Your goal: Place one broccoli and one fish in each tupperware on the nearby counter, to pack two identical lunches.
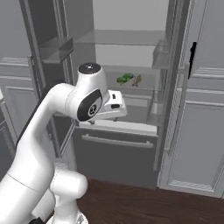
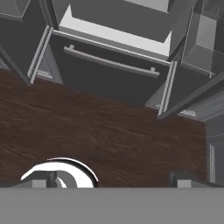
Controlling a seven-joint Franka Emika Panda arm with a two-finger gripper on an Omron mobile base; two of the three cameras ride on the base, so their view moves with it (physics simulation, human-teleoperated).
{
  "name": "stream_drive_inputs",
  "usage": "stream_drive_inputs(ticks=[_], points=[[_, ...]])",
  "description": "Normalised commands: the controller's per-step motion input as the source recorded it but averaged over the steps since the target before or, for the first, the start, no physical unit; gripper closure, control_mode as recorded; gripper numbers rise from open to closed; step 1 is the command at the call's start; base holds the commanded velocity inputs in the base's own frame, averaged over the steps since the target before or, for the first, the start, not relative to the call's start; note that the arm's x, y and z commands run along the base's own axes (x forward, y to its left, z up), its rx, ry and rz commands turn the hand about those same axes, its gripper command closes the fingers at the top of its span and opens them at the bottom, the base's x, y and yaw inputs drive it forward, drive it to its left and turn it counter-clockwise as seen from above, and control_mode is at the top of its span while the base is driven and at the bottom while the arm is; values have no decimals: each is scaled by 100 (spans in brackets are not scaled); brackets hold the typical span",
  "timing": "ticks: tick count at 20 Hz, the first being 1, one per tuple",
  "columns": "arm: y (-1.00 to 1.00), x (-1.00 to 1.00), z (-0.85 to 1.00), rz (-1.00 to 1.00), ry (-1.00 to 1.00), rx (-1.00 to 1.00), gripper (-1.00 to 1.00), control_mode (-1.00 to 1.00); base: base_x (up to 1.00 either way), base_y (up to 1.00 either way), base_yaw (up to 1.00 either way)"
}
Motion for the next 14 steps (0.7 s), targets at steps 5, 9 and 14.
stream_drive_inputs(ticks=[5,9,14], points=[[0,0,0,0,0,0,-100,100,88,0,2],[0,0,0,0,0,0,-100,100,99,0,0],[0,0,0,0,0,0,-100,100,94,-8,0]])
